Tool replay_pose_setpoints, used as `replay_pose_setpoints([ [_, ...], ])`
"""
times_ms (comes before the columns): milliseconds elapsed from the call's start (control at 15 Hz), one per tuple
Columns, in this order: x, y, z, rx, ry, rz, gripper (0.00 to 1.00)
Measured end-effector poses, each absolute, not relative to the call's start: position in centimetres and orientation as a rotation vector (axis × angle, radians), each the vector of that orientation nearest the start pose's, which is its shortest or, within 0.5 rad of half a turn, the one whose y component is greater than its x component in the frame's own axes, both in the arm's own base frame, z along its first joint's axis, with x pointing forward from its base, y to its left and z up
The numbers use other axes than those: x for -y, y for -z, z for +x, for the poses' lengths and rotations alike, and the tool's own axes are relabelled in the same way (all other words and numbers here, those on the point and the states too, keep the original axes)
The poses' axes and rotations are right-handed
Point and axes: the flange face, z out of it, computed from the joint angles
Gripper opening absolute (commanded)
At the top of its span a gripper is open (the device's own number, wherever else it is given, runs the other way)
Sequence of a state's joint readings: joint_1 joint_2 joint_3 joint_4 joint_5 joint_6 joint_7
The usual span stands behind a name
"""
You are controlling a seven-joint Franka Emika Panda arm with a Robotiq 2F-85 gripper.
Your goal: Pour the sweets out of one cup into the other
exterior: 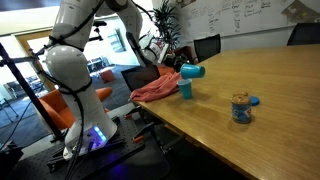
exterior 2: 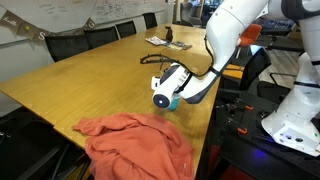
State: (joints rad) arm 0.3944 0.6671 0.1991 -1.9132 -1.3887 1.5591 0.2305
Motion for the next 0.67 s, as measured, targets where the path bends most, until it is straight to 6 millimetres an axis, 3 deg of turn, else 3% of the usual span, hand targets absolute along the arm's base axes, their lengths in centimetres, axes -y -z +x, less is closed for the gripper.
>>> replay_pose_setpoints([
  [667,-22.83,-15.07,53.01,-0.984,0.351,1.394,0.01],
])
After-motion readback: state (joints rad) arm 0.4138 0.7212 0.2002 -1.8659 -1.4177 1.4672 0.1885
